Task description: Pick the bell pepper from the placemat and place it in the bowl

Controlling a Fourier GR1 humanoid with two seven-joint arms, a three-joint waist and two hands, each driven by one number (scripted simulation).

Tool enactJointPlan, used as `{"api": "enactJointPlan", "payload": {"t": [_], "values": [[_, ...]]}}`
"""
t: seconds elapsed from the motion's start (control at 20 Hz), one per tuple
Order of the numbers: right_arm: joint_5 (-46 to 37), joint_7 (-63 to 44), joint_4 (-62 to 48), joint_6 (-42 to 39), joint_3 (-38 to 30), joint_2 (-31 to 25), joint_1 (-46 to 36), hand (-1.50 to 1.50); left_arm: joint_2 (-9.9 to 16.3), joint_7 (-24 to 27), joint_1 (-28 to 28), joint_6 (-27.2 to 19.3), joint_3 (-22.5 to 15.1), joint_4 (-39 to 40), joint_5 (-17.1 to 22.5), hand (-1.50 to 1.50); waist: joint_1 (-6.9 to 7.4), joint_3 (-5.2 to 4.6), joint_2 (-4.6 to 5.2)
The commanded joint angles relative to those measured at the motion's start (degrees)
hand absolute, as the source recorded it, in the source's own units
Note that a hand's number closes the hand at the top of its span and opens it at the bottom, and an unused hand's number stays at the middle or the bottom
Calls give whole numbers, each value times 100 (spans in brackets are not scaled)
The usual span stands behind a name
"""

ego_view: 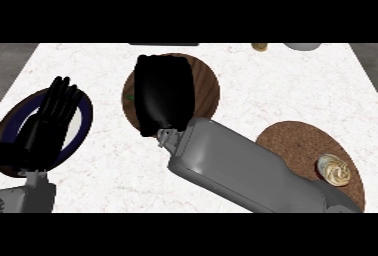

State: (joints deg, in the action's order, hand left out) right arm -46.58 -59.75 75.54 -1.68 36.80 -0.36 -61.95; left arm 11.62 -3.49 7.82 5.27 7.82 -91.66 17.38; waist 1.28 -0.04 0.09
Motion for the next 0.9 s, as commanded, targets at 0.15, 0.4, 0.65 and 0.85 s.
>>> {"api": "enactJointPlan", "payload": {"t": [0.15,0.4,0.65,0.85], "values": [[-30,1139,-1514,1258,-1080,-44,-85,150,-49,-293,197,-178,-97,-226,-65,0,10,6,32],[357,2023,-3178,1731,-1459,35,-780,150,-143,103,336,-34,-73,235,-83,0,140,-4,91],[659,2379,-4398,1878,-1585,36,-1188,150,-87,-51,463,32,-187,187,-128,0,284,-4,118],[600,3001,-5300,1813,-1923,-1,-856,150,-106,7,173,100,-100,23,3,0,303,0,145]]}}
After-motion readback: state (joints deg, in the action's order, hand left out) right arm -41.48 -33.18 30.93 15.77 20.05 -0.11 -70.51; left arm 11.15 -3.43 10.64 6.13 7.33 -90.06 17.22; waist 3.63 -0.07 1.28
